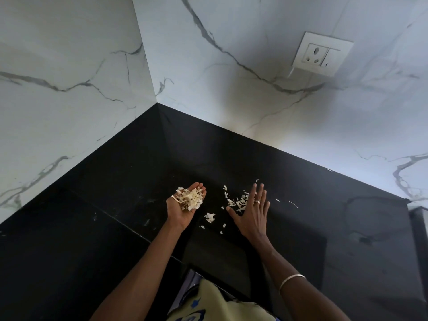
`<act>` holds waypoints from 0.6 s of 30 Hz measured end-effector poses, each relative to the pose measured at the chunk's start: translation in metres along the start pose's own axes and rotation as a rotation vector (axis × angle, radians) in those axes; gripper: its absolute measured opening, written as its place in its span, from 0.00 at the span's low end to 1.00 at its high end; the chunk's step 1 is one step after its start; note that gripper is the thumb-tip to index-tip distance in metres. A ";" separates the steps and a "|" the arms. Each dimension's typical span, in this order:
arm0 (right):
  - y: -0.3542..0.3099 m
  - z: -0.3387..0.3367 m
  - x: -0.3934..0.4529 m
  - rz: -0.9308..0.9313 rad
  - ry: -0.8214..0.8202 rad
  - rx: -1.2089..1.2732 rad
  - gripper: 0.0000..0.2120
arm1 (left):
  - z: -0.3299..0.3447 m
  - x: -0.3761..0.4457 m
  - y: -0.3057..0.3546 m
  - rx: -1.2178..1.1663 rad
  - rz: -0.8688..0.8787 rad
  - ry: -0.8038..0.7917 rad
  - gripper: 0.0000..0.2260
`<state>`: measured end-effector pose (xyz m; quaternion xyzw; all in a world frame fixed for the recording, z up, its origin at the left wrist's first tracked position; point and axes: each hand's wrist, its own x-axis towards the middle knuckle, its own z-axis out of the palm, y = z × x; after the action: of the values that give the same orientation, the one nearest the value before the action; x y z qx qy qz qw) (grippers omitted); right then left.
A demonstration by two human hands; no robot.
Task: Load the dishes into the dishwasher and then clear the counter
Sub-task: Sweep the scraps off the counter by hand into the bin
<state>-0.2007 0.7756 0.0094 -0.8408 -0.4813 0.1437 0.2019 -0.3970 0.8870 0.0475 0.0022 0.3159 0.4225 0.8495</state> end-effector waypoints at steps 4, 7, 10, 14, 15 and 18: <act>0.000 0.002 0.012 -0.091 -0.076 -0.128 0.48 | 0.005 0.002 -0.001 -0.025 0.024 0.002 0.24; 0.000 0.000 0.013 -0.132 -0.072 -0.162 0.43 | 0.009 0.002 -0.002 -0.022 0.034 -0.001 0.23; 0.001 -0.003 0.014 -0.135 -0.093 -0.145 0.39 | 0.010 0.001 -0.003 -0.022 0.036 -0.003 0.23; -0.002 -0.012 0.010 -0.106 -0.204 -0.097 0.33 | 0.009 -0.001 -0.004 -0.012 0.036 0.000 0.23; -0.004 -0.014 0.008 -0.094 -0.236 -0.100 0.34 | 0.009 -0.003 -0.004 -0.013 0.035 0.001 0.23; -0.007 -0.023 0.006 -0.113 -0.271 -0.140 0.34 | 0.007 -0.005 -0.005 -0.009 0.038 0.006 0.23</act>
<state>-0.1931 0.7799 0.0322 -0.7973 -0.5595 0.2104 0.0839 -0.3917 0.8821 0.0544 0.0031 0.3166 0.4400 0.8403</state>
